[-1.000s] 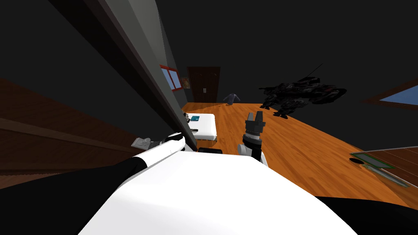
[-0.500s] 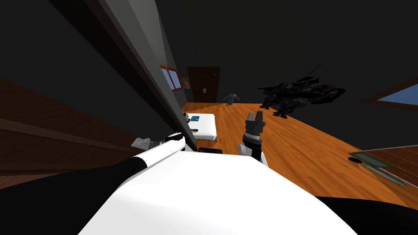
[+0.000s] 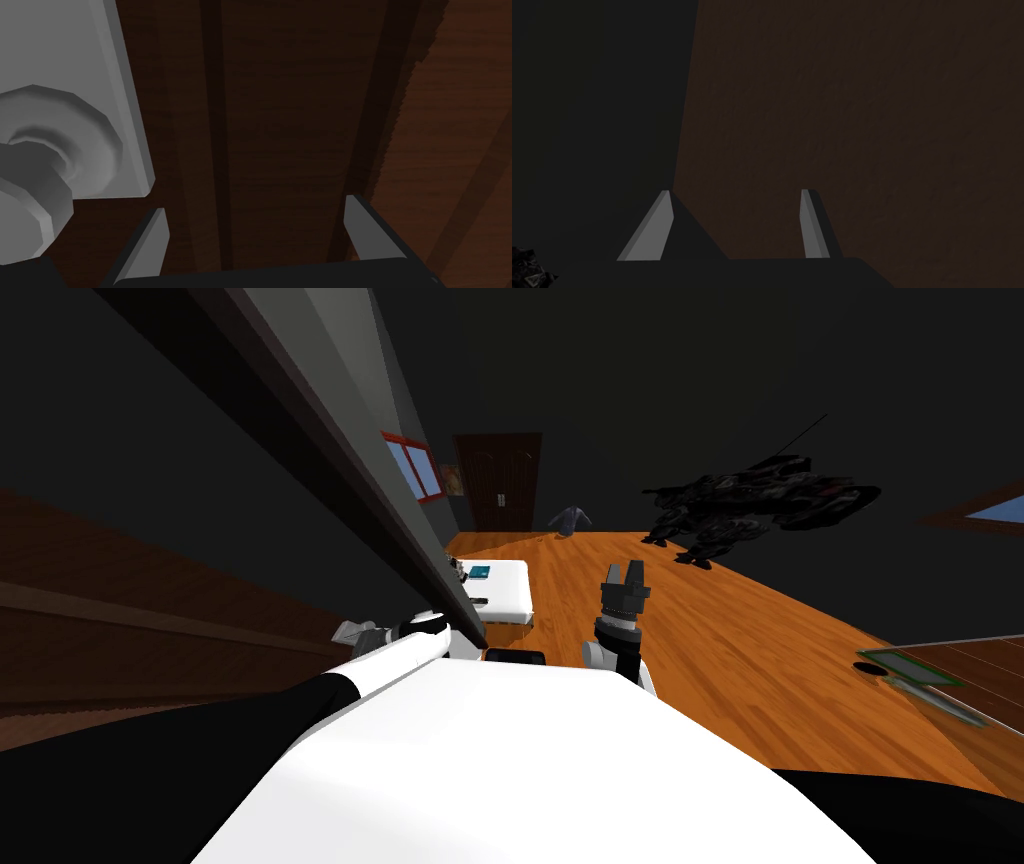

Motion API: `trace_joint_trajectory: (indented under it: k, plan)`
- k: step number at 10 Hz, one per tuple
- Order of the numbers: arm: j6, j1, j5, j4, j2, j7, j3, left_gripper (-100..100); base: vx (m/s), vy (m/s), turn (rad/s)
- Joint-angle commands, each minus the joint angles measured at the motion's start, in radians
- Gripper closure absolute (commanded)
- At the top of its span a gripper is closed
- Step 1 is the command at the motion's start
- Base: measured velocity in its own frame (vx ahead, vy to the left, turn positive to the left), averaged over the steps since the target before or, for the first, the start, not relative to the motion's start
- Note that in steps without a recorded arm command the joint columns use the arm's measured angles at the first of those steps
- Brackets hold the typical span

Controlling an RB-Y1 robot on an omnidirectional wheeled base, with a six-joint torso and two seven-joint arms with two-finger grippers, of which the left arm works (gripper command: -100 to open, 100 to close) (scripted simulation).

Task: Push the door open

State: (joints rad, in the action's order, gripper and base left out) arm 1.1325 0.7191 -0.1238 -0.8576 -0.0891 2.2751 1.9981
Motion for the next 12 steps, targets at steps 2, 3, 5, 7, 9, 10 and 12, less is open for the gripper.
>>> trace_joint_trajectory:
  k: [2,3,5,7,9,10,12]
  plan:
    - [0.022,0.0,-0.02,0.016,-0.016,0.012,-0.042,-100,-0.123,0.135,0.027]
    - [0.029,0.008,-0.027,0.025,-0.019,0.017,-0.02,-100,-0.075,0.162,-0.045]
    - [0.035,0.02,-0.034,0.034,-0.02,0.021,0.016,-100,0.03,0.116,-0.023]
    - [0.04,0.036,-0.039,0.044,-0.02,0.024,0.058,-100,0.108,0.053,-0.06]
    - [0.042,0.048,-0.04,0.05,-0.019,0.026,0.079,-100,0.057,-0.007,0.042]
    - [0.042,0.048,-0.04,0.05,-0.019,0.026,0.079,-100,0.013,-0.018,0.052]
    - [0.042,0.048,-0.04,0.05,-0.019,0.026,0.079,-100,-0.008,0.011,-0.03]
